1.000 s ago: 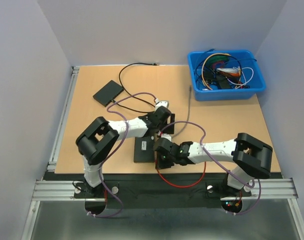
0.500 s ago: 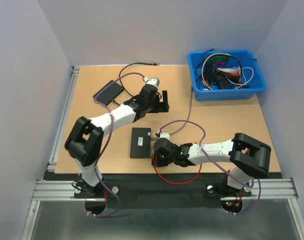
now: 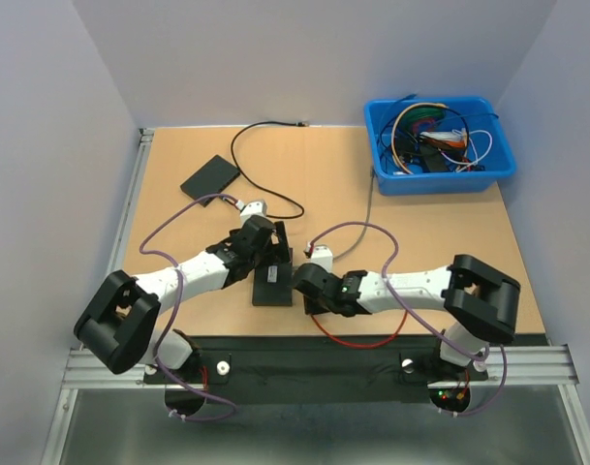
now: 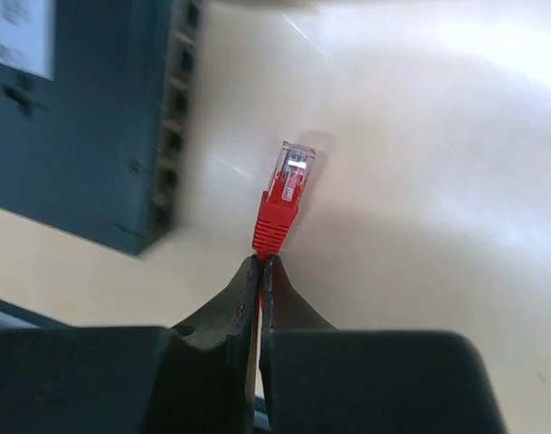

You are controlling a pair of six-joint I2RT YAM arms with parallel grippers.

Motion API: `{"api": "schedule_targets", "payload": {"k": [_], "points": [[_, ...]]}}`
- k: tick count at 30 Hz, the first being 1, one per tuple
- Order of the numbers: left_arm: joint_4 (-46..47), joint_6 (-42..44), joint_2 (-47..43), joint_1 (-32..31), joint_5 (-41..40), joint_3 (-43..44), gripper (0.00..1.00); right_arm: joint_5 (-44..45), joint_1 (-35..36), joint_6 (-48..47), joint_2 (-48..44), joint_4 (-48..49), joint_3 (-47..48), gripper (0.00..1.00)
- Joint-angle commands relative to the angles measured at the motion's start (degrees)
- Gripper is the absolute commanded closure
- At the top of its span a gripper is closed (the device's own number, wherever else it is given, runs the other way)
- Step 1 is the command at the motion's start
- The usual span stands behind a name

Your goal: Insert the plug into the switch port

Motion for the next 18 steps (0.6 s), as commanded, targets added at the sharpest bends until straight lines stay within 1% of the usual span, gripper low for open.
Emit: {"api": "schedule_targets", "payload": {"k": [1, 2, 3, 7, 11, 12, 14, 18], "points": [[3.5, -2.09, 1.56, 0.99, -0.25, -2.64, 0.01, 3.41, -0.45, -3.6, 6.81, -1.31, 6.9, 1.0], [3.85, -2.09, 1.91, 1.34, -0.34, -2.9, 0.01, 3.58, -0.45, -4.39, 9.26, -1.31, 9.35, 1.0], [4.47, -2.09, 2.09, 1.52, -0.17, -3.17, 0.01, 3.85, -0.45, -4.4, 9.28, -1.31, 9.38, 1.0], [7.72, -0.6, 3.58, 2.48, 2.03, -3.61, 0.01, 2.97, -0.53, -6.59, 15.07, -0.87, 15.43, 1.0], [6.76, -0.16, 5.17, 2.66, 2.04, -2.2, 0.01, 1.13, -0.53, -7.21, 17.72, -0.35, 18.08, 0.99], [6.24, -0.33, 5.0, 2.57, 0.47, -2.2, 0.02, 1.04, -0.53, -7.21, 17.98, -0.35, 18.17, 1.0], [1.85, -2.51, 4.3, 2.66, -2.78, -1.77, 0.01, 1.12, -0.53, -7.21, 17.9, -0.35, 17.82, 1.0], [-2.46, -4.45, 0.17, 2.75, -9.82, -1.94, 0.01, 1.39, -0.53, -6.86, 17.98, -0.17, 16.59, 0.99]]}}
